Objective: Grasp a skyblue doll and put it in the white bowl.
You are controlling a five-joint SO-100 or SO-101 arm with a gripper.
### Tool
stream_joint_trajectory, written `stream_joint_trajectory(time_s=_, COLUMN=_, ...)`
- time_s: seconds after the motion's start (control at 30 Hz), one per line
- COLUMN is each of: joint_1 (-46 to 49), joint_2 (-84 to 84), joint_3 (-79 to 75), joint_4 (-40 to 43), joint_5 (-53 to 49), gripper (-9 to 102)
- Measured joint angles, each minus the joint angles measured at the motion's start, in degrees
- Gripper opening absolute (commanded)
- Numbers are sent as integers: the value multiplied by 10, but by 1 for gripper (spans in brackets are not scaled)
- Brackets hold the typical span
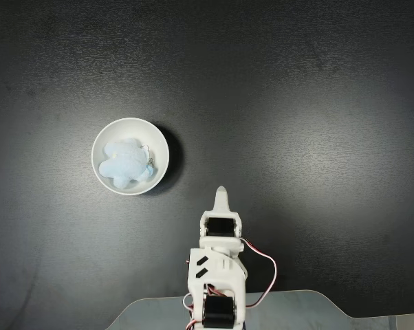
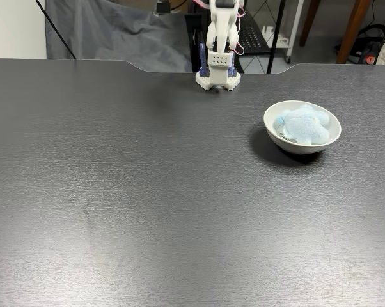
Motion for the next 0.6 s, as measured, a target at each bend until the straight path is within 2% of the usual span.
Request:
stream_joint_trajectory(time_s=0.27, joint_1=-4, joint_2=107, joint_3=182, joint_4=-2, joint_5=6, gripper=-1)
stream_joint_trajectory(time_s=0.6, joint_1=-4, joint_2=112, joint_3=263, joint_4=-18, joint_5=11, gripper=-1)
